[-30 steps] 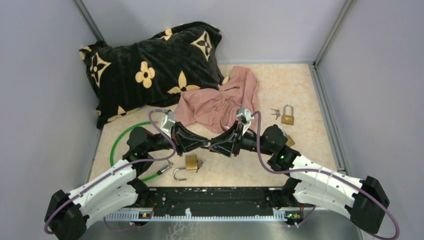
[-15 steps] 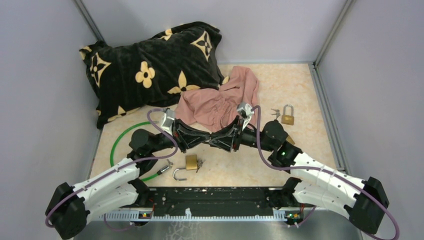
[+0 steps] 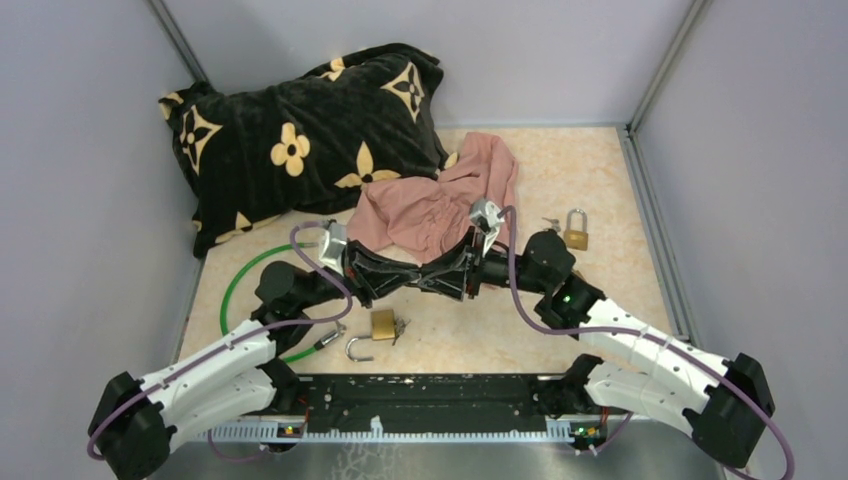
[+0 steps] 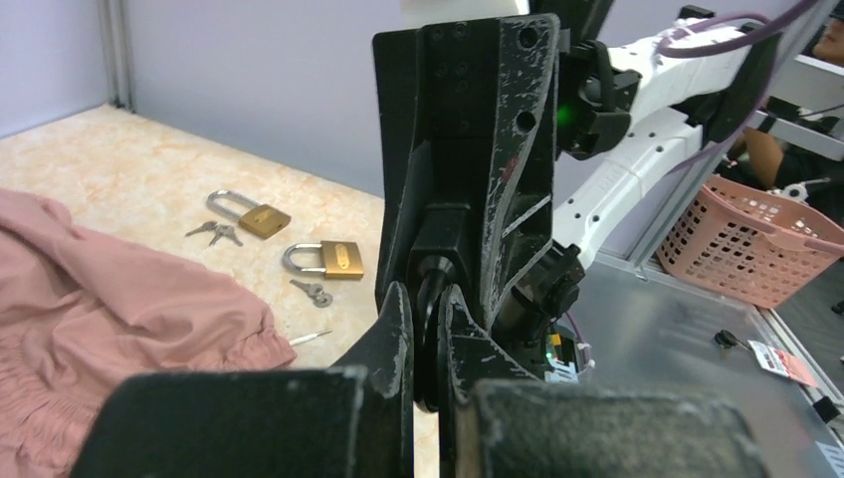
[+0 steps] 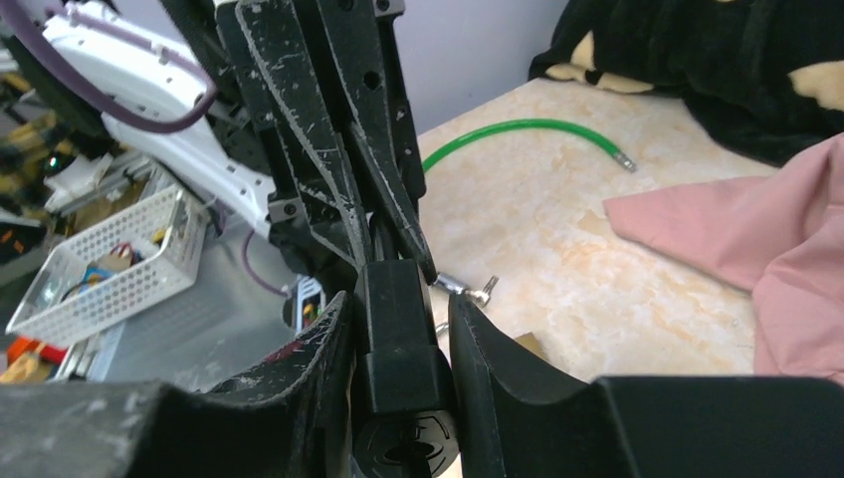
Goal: Lock with the key
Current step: Lock the lock.
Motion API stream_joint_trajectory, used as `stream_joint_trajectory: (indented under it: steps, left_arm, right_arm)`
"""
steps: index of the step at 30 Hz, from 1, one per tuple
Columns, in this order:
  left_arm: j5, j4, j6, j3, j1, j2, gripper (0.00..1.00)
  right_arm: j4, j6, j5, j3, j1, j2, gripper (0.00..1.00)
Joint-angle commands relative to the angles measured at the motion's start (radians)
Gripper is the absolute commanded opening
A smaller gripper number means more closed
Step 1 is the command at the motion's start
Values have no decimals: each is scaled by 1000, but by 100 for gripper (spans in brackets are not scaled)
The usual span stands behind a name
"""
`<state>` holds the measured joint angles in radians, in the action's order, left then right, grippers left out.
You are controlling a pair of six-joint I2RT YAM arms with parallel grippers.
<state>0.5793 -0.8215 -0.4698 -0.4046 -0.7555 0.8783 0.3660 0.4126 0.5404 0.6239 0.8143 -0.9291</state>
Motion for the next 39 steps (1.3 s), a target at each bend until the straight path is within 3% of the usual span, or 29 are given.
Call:
stream_joint_trajectory:
  steps: [1, 4, 5, 10, 13, 18, 24, 27, 33, 36, 39]
  left_arm:
    - [222, 136, 44, -14, -16, -25, 0]
    - [231, 183, 50, -13, 60, -67, 0]
    - [231, 199, 57, -9, 78, -79, 0]
    - [245, 292, 95, 12, 113, -129, 0]
    - [257, 289, 96, 23, 117, -145, 0]
    - [274, 283, 100, 29, 119, -152, 0]
    - [281, 274, 85, 30, 120, -152, 0]
    - [284, 280, 85, 28, 120, -158, 0]
    - [291, 271, 80, 30, 120, -161, 0]
    - [297, 268, 85, 31, 120, -163, 0]
    - [299, 369, 175, 1, 137, -179, 0]
  right_arm:
    - [-89, -105, 9, 100, 43, -22, 25]
    - [-292, -172, 16, 109, 43, 48, 92]
    - [-343, -188, 11, 108, 42, 76, 98]
    - [-572, -266, -13, 92, 41, 232, 98]
    - [-621, -296, -46, 62, 40, 275, 90]
    - [-566, -304, -47, 11, 40, 216, 66]
    - [-487, -322, 16, 42, 41, 76, 62]
    - [-472, -326, 30, 52, 41, 43, 45]
    - [-436, -300, 37, 40, 42, 39, 1]
    - [-433, -281, 44, 35, 41, 42, 0]
    - [-512, -286, -9, 42, 40, 57, 0]
